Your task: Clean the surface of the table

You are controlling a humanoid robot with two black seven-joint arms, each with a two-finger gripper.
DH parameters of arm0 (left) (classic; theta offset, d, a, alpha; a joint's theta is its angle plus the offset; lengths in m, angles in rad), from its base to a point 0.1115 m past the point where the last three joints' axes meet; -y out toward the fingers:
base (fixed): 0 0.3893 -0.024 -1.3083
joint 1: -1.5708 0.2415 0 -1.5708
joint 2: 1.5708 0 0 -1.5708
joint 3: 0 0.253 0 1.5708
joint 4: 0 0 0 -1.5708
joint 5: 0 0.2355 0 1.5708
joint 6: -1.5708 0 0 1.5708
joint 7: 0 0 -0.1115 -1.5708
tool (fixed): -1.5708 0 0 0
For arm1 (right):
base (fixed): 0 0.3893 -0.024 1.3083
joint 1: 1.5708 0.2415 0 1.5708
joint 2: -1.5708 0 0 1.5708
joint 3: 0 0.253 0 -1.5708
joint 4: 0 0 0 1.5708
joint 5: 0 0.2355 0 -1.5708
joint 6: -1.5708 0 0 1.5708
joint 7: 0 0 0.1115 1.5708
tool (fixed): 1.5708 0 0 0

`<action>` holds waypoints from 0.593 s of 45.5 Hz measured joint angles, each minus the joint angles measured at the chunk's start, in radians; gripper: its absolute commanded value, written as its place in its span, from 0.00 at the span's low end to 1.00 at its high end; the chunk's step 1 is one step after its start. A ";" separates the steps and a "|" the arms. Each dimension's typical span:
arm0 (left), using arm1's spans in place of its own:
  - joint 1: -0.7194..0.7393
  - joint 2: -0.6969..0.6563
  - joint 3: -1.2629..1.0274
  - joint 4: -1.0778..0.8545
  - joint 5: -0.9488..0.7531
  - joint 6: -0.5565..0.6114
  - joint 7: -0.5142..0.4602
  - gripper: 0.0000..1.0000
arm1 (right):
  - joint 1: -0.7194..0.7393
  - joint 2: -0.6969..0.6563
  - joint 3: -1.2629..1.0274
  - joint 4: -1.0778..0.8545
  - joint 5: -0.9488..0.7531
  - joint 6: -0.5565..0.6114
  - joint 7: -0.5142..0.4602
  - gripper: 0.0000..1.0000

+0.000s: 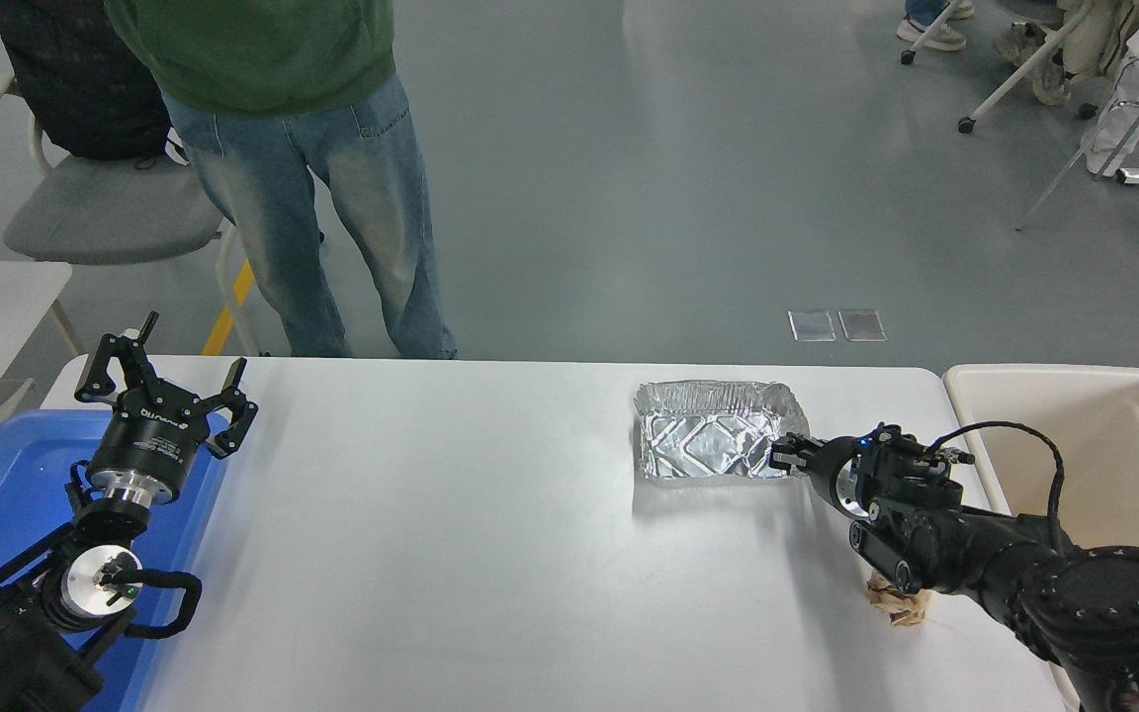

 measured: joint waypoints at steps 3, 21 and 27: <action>0.000 0.000 0.000 0.000 0.000 0.000 0.000 0.99 | 0.005 0.000 0.000 0.000 0.009 0.013 0.001 0.00; 0.000 0.000 0.000 0.000 0.000 0.000 0.001 0.99 | 0.099 0.000 0.005 0.011 0.055 0.098 0.042 0.00; 0.000 0.000 0.000 0.000 0.000 0.000 0.001 0.99 | 0.143 -0.023 0.007 0.039 0.068 0.134 0.062 0.00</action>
